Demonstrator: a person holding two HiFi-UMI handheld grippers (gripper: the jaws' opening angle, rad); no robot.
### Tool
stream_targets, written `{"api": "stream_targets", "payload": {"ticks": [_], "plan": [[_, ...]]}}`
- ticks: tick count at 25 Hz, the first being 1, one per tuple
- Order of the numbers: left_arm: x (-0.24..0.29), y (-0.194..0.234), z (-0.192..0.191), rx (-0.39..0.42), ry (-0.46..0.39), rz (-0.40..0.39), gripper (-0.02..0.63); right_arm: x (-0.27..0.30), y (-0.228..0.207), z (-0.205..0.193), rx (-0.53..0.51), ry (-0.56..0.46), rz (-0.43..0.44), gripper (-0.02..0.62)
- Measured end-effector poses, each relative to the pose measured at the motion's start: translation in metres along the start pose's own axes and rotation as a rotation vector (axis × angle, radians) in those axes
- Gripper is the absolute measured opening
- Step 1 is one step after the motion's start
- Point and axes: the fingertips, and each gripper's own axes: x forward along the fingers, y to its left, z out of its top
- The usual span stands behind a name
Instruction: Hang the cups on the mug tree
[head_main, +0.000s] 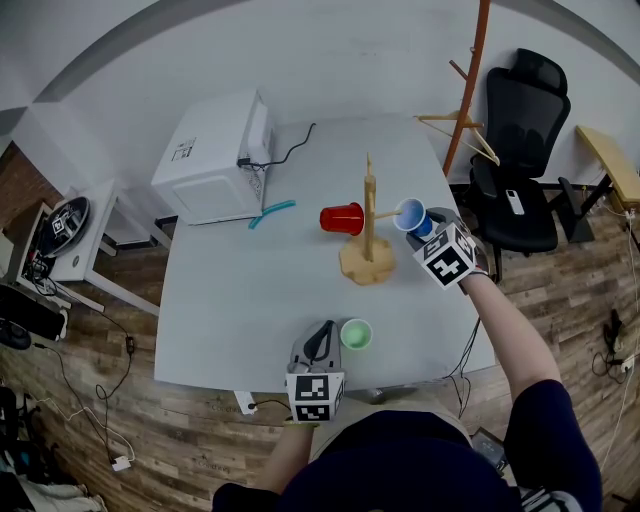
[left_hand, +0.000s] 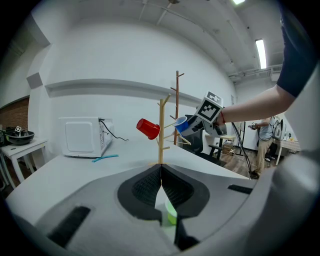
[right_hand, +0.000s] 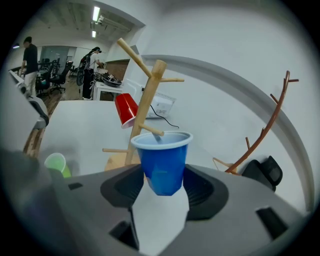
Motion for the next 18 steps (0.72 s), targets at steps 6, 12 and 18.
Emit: {"api": "stream_targets", "payload": {"ticks": [6,12,18], "plan": [[0.000,0.000,0.001,0.003,-0.007,-0.003,0.020,-0.003,-0.001,0.007,-0.051,-0.001,-0.009,0.259],[-0.003,-0.001,-0.001,0.003,-0.001,-0.005,0.020,-0.007,-0.002,0.014,-0.072,-0.009,-0.012,0.259],[-0.004,-0.001,-0.002,0.003,-0.003,-0.002,0.020,-0.008,0.000,0.019,-0.110,-0.014,-0.004,0.259]]}}
